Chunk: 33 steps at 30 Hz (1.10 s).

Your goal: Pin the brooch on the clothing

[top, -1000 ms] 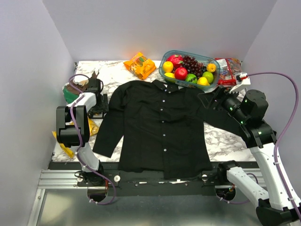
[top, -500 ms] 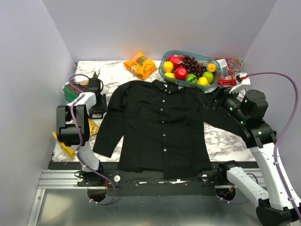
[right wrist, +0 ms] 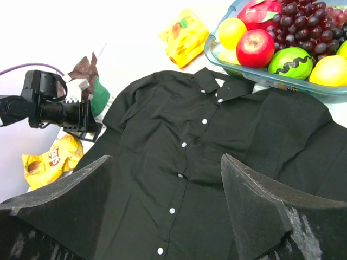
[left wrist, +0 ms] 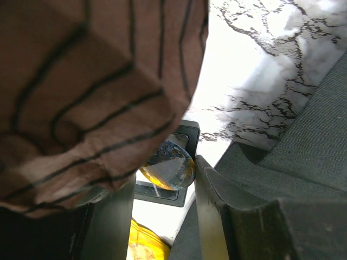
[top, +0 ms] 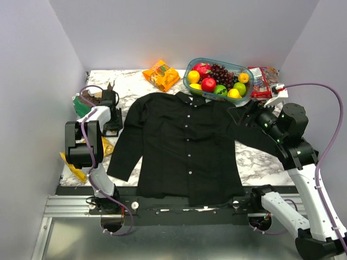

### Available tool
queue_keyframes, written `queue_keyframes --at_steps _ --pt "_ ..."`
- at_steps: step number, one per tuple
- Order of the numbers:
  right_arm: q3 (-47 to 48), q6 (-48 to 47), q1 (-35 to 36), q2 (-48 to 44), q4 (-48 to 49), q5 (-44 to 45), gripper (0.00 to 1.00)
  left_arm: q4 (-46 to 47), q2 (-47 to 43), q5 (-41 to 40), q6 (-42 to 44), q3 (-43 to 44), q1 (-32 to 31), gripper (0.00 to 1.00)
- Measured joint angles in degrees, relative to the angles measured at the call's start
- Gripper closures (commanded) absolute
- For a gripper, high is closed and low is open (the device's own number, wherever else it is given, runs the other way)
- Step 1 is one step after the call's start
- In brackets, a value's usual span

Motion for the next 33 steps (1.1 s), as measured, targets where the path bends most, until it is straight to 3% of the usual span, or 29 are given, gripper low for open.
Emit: queue_keyframes --at_steps 13,21,26,33 --pt "-0.07 0.2 0.0 1.99 0.42 -0.52 0.12 2.16 -10.03 3.98 -0.66 -4.22 -1.95 0.6" --pt "-0.44 0.46 0.0 5.07 3.13 -4.33 0.13 4.79 -20.83 11.1 0.02 -9.55 -12.74 0.6" --pt "-3.58 0.63 0.04 7.39 7.5 -10.12 0.13 8.7 -25.68 23.74 0.37 -11.76 -16.74 0.6" --pt "-11.13 0.26 2.54 9.46 14.71 -19.1 0.16 18.95 -27.26 49.4 -4.48 -14.34 -17.88 0.66"
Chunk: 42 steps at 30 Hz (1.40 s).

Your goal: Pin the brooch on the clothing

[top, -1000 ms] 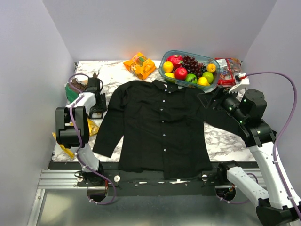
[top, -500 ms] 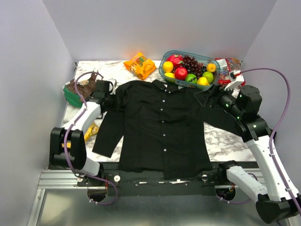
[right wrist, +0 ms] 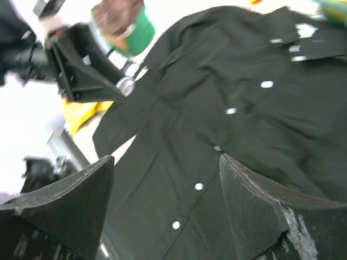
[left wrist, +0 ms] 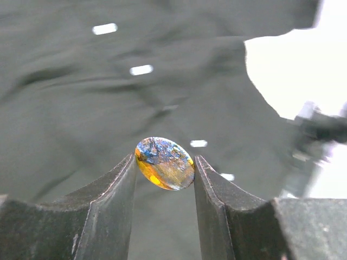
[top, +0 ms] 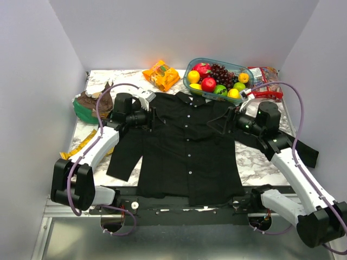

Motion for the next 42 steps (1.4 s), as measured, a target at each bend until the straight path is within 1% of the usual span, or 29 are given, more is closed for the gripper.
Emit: queue_keyframes --at_steps 5,7,13,18,23,32,42 --pt "-1.25 -0.98 3.54 2.91 7.69 -6.01 0.19 10.8 1.31 14.23 -8.33 -1.95 -2.32 0.67" --pt "-1.36 -1.31 4.9 4.55 11.02 -8.17 0.21 15.26 1.6 18.45 -11.93 -2.86 -3.21 0.68" --pt "-1.33 -3.34 7.91 11.04 16.83 -12.83 0.24 28.0 1.73 26.56 -22.18 -5.6 -5.53 0.71" --pt "-1.25 -3.85 9.42 14.12 19.85 -15.89 0.3 34.86 1.73 29.77 -27.65 -6.03 -7.1 0.72" --pt "-0.33 -5.2 11.34 14.62 21.31 -18.05 0.34 38.56 1.86 31.54 -30.53 -6.03 -8.59 0.72" --pt "2.51 -8.17 13.44 16.76 22.58 -21.14 0.37 40.92 2.12 33.03 -32.98 -6.03 -9.31 0.74" --pt "5.84 -11.65 15.32 19.23 22.36 -24.15 0.46 42.21 2.95 34.34 -34.62 -6.03 -10.99 0.75"
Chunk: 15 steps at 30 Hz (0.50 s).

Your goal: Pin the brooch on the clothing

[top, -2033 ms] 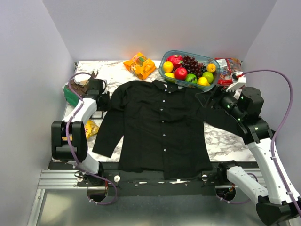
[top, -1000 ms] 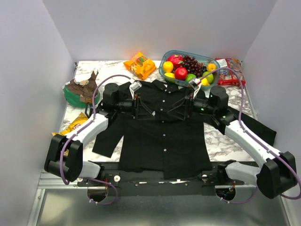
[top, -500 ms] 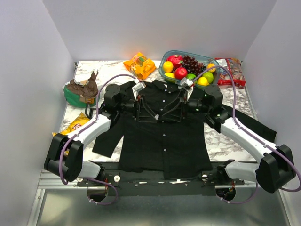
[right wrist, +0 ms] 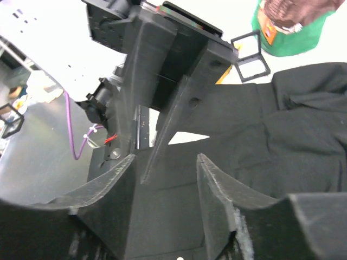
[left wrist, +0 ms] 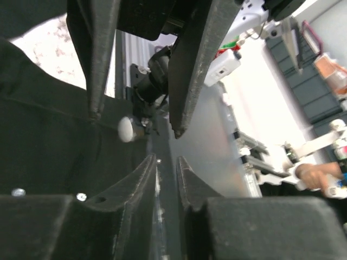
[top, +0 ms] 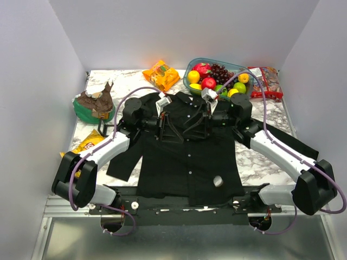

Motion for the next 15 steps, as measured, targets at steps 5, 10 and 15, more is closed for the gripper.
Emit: queue_keyframes --at_steps 5,10,15 --pt "0.0 -0.5 0.68 -0.2 -0.31 0.09 0.48 -0.13 0.0 0.07 0.61 -0.02 0.02 0.78" --pt "-2.19 -0.07 1.03 -3.52 -6.47 15.74 0.38 -18.34 0.13 -6.43 15.19 3.67 0.52 0.64" --pt "-6.29 3.28 -0.2 -9.03 -14.23 30.86 0.31 -33.11 -0.04 -14.27 26.27 8.11 0.5 0.52"
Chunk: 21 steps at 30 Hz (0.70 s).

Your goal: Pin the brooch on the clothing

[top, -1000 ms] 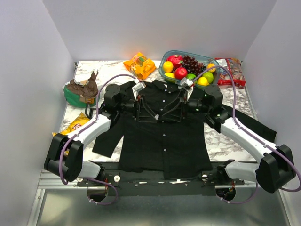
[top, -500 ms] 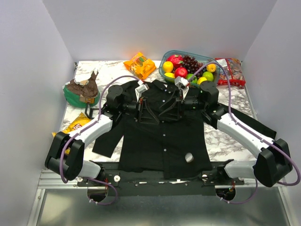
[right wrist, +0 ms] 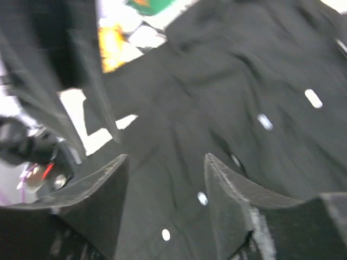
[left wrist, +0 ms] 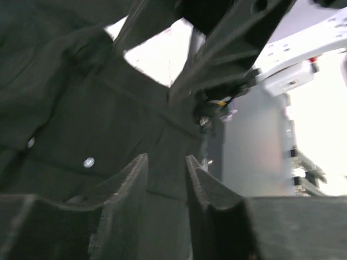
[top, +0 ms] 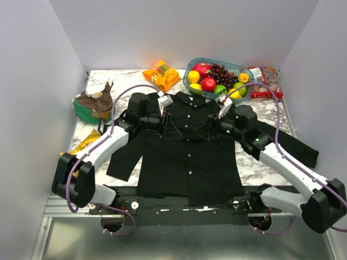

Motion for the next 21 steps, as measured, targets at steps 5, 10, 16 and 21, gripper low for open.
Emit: queue_keyframes --at_steps 5,10,16,21 --pt "-2.62 1.99 -1.6 -4.35 -7.13 8.22 0.31 -6.19 -0.31 -3.52 4.37 0.0 0.0 0.34" --pt "-2.21 2.91 -1.62 -5.11 -14.62 14.58 0.3 -9.29 -2.34 -7.15 7.06 0.0 -0.26 0.27" --pt "-1.09 3.65 -1.62 -7.96 -21.92 20.09 0.28 -15.19 -4.37 -19.87 13.42 0.37 -7.48 0.27" --pt "0.83 4.42 -1.95 -8.5 -25.7 22.16 0.28 -14.4 -5.42 -29.7 15.85 -0.15 -21.49 0.28"
